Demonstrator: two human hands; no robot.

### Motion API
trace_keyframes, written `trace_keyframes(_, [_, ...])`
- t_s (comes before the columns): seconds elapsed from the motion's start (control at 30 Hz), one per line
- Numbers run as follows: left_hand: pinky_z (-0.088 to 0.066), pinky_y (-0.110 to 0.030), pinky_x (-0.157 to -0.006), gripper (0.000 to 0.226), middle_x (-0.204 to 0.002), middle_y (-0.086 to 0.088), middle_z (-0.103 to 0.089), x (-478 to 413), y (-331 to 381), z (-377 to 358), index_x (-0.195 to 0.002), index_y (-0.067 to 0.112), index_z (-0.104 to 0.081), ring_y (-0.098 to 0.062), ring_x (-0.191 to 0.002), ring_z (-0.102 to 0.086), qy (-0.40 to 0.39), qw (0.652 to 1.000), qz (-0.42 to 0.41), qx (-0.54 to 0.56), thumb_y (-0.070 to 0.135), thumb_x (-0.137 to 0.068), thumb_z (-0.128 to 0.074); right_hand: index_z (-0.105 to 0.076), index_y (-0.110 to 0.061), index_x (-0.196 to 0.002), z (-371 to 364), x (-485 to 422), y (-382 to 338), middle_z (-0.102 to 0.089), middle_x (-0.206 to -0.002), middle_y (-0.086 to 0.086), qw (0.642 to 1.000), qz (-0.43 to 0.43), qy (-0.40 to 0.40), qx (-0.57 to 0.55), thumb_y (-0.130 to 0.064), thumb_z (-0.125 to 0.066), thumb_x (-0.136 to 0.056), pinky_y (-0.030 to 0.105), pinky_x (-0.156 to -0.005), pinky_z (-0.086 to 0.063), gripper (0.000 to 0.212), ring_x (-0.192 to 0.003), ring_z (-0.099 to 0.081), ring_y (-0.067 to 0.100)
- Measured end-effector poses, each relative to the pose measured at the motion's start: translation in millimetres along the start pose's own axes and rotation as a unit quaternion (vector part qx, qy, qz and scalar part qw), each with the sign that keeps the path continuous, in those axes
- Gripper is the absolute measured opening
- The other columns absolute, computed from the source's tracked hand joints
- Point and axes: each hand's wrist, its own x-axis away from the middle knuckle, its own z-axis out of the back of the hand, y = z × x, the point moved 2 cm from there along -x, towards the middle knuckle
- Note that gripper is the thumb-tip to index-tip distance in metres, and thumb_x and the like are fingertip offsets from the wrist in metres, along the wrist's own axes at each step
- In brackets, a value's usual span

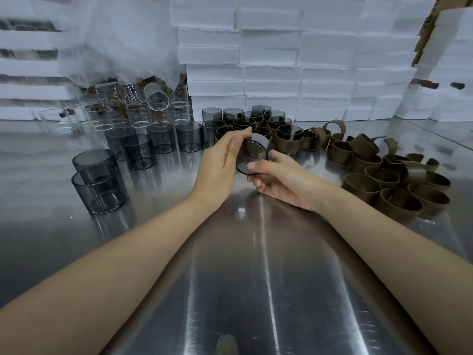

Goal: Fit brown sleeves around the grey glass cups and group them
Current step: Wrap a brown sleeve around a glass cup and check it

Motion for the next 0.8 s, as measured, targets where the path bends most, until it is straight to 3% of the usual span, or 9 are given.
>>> trace_keyframes(0.07, [-0.038, -0.017, -0.106, 0.031, -0.134, -0.004, -0.058, 0.3, 3.9, 0.6, -0.117, 0.0, -0.063, -0.007, -0.126, -0.052, -0.008, 0.998, -0.057, -0.024, -0.002, -0.1, -0.038, -0.045, -0.011, -0.102, 1.7, -1.7, -0.7, -0.06, -0.067, 0.004, 0.997, 0.052, 0.053, 0.025, 0.001, -0.068, -0.084, 0.018, -0.048, -0.043, 0.032, -0.051, -0.053, 0.009])
trace_keyframes(0.17, [-0.028, -0.032, -0.118, 0.042, -0.142, -0.012, -0.05, 4.3, 7.0, -8.1, -0.122, -0.004, -0.061, -0.023, -0.138, -0.041, -0.096, 0.974, -0.156, -0.133, -0.014, -0.087, -0.039, -0.044, -0.01, -0.097, 8.3, -2.0, -1.9, -0.054, -0.059, -0.006, 0.971, 0.151, 0.126, 0.137, 0.001, -0.068, -0.083, 0.02, -0.046, -0.036, 0.03, -0.048, -0.045, 0.006])
trace_keyframes(0.33, [-0.013, -0.045, -0.123, 0.049, -0.161, -0.003, -0.024, 9.8, 5.1, -21.2, -0.15, 0.007, -0.034, -0.018, -0.151, -0.009, -0.174, 0.936, -0.161, -0.26, 0.02, -0.103, -0.035, -0.045, -0.009, -0.091, 13.7, -1.4, -2.4, -0.054, -0.069, -0.004, 0.878, 0.213, 0.206, 0.377, -0.016, -0.065, -0.072, 0.024, -0.062, -0.039, 0.029, -0.064, -0.046, 0.01])
trace_keyframes(0.43, [-0.01, -0.035, -0.123, 0.056, -0.165, -0.002, -0.007, 10.2, 4.1, -18.7, -0.155, 0.009, -0.018, -0.017, -0.151, 0.0, -0.163, 0.942, -0.12, -0.269, 0.026, -0.104, -0.035, -0.039, -0.026, -0.079, 10.1, -0.8, -1.0, -0.055, -0.064, -0.009, 0.843, 0.244, 0.189, 0.441, -0.013, -0.064, -0.074, 0.012, -0.053, -0.037, 0.028, -0.056, -0.049, 0.001])
trace_keyframes(0.57, [-0.017, -0.028, -0.119, 0.056, -0.165, -0.001, -0.003, 11.8, 3.1, -14.8, -0.155, 0.019, -0.02, -0.019, -0.149, -0.012, -0.136, 0.962, -0.056, -0.229, 0.023, -0.104, -0.042, -0.044, -0.023, -0.086, 4.2, 0.8, 2.7, -0.058, -0.065, -0.007, 0.834, 0.255, 0.15, 0.466, -0.023, -0.066, -0.071, 0.017, -0.054, -0.037, 0.027, -0.056, -0.053, 0.0])
trace_keyframes(0.63, [-0.029, -0.032, -0.116, 0.056, -0.164, 0.002, -0.007, 10.7, 3.3, -12.6, -0.153, 0.026, -0.026, -0.017, -0.147, -0.02, -0.12, 0.973, -0.036, -0.195, 0.025, -0.102, -0.047, -0.044, -0.017, -0.095, 0.0, 3.5, 1.9, -0.06, -0.068, -0.008, 0.837, 0.263, 0.132, 0.46, -0.042, -0.062, -0.065, 0.017, -0.055, -0.041, 0.043, -0.06, -0.056, 0.001])
trace_keyframes(0.67, [-0.032, -0.026, -0.113, 0.058, -0.163, 0.003, -0.01, 9.8, 3.8, -11.9, -0.152, 0.028, -0.028, -0.013, -0.145, -0.024, -0.108, 0.977, -0.027, -0.18, 0.027, -0.1, -0.051, -0.043, -0.016, -0.097, -1.1, 4.3, 1.9, -0.061, -0.071, -0.009, 0.835, 0.265, 0.12, 0.466, -0.045, -0.061, -0.064, 0.018, -0.056, -0.044, 0.048, -0.063, -0.058, 0.001])
trace_keyframes(0.73, [-0.028, -0.006, -0.104, 0.065, -0.159, 0.005, -0.023, 8.2, 4.7, -10.7, -0.151, 0.031, -0.031, 0.001, -0.134, -0.031, -0.085, 0.985, -0.008, -0.149, 0.029, -0.094, -0.061, -0.041, -0.014, -0.098, -2.0, 5.0, 2.5, -0.062, -0.077, -0.006, 0.825, 0.268, 0.1, 0.488, -0.036, -0.067, -0.069, 0.029, -0.064, -0.05, 0.045, -0.069, -0.061, 0.006])
trace_keyframes(0.8, [-0.03, 0.003, -0.092, 0.073, -0.144, 0.01, -0.043, 6.3, 2.7, -8.8, -0.149, 0.034, -0.033, 0.006, -0.119, -0.045, -0.069, 0.991, 0.033, -0.107, 0.031, -0.086, -0.069, -0.038, -0.015, -0.096, -0.6, 4.0, 3.9, -0.063, -0.08, -0.005, 0.815, 0.268, 0.085, 0.507, -0.023, -0.071, -0.073, 0.036, -0.069, -0.049, 0.042, -0.072, -0.062, 0.01])
